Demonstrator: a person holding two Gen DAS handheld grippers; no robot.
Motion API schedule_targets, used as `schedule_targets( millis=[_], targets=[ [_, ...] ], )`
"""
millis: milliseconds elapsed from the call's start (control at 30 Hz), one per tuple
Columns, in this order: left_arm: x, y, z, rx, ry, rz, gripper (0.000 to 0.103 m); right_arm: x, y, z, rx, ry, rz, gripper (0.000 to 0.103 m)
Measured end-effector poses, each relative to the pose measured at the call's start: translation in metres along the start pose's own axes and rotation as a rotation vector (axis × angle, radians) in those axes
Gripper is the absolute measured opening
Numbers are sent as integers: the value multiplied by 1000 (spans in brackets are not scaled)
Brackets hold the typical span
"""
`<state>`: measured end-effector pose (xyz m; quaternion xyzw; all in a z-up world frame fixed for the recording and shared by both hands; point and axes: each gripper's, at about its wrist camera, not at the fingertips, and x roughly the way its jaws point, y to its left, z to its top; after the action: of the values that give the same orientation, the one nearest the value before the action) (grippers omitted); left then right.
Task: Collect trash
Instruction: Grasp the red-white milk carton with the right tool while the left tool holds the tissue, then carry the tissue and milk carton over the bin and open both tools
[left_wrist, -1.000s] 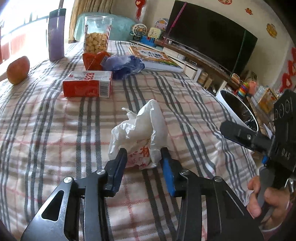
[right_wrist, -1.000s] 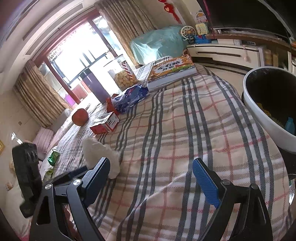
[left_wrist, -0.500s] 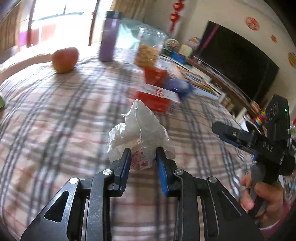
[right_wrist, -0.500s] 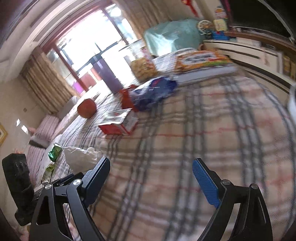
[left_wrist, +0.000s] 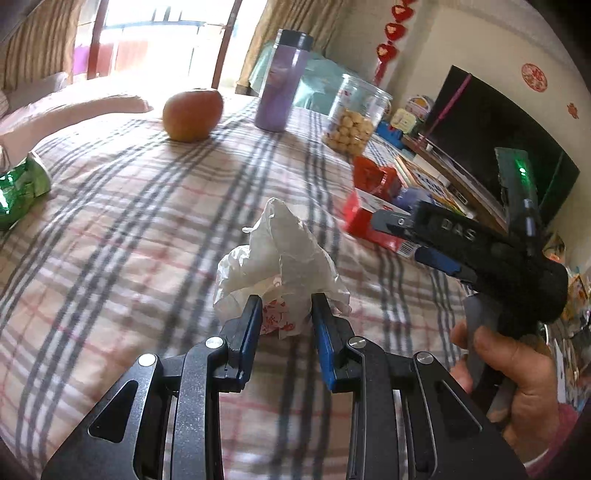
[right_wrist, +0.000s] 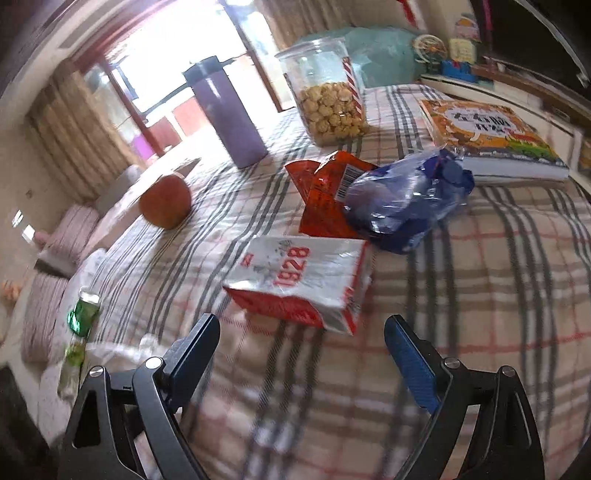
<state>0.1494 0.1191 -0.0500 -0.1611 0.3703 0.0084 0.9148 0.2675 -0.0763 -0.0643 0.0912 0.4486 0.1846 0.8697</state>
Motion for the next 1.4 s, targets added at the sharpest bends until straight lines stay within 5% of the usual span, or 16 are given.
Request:
schedule_targets(
  millis=[333,467,767,1000,1400],
  targets=[
    [-1,11,0,-9,6,-1,27,27,18,12,34,-30,-153,96],
    [-1,6,0,-2,6,-15,27,22,6,8,38,-56,-86,94],
    [4,-32,-8,58,31,-78,27,-43,-49,-16,57,-81,51,94],
    [11,-79,-23,133,72,-148,27,-95,-94,-45,15,-81,21,94],
    [18,-168,-42,291,121,-260,27,-163,-162,-78,117,-152,-36,94]
  ],
)
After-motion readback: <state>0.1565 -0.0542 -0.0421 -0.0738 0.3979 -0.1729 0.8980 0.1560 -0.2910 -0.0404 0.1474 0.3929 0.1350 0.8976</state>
